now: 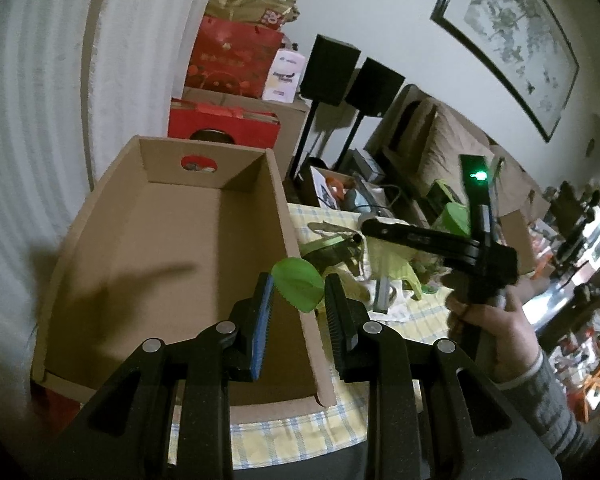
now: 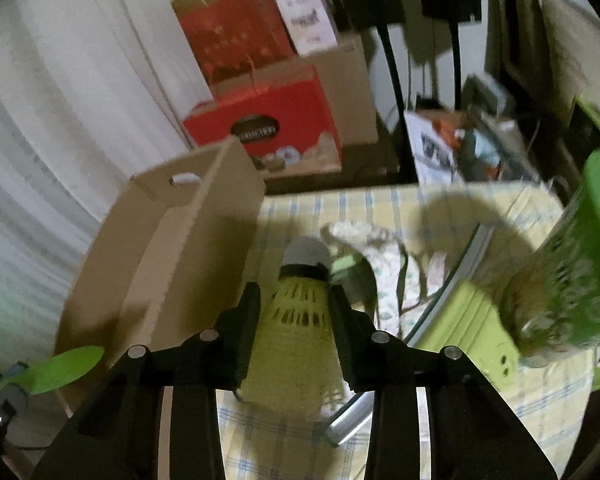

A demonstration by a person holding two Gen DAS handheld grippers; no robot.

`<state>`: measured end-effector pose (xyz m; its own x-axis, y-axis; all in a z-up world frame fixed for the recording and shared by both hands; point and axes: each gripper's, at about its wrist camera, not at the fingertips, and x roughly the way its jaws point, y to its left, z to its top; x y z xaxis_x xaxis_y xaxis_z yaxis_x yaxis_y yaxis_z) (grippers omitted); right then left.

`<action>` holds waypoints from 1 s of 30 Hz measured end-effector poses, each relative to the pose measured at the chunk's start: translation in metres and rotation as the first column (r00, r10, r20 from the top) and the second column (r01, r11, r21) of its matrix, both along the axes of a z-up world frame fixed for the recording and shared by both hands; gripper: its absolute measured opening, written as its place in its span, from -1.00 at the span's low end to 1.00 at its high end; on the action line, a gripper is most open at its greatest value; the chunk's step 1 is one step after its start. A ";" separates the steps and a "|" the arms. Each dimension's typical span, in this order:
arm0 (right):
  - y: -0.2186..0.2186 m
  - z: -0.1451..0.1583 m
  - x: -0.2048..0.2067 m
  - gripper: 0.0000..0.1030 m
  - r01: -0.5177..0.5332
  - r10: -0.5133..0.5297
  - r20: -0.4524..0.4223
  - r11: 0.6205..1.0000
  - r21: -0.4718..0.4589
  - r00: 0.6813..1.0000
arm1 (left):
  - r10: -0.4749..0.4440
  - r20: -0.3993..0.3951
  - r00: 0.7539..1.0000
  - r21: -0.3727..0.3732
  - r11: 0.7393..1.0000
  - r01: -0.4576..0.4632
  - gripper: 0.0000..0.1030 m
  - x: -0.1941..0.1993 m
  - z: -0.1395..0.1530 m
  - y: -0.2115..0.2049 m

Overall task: Organize objects
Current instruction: 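Lift the shuttlecock with the right tool while the left tool carries the green piece over the box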

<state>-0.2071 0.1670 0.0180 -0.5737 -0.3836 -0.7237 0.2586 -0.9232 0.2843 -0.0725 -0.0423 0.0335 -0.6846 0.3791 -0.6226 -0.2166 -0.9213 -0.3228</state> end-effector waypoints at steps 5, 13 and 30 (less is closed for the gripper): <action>-0.010 0.010 0.017 -0.64 -0.018 0.021 -0.057 0.998 0.052 0.998 | 0.016 0.006 1.000 -0.026 1.000 -0.016 -0.54 -0.005 0.001 0.000; -0.010 -0.007 0.009 -0.39 -0.009 0.007 0.019 0.994 0.107 1.000 | 0.018 0.019 1.000 -0.034 0.999 -0.017 -0.54 -0.002 0.000 0.000; 0.011 -0.062 -0.022 0.16 0.066 -0.065 0.200 0.998 0.004 0.978 | 0.016 0.048 0.999 -0.023 1.000 -0.015 -0.54 -0.012 -0.013 -0.002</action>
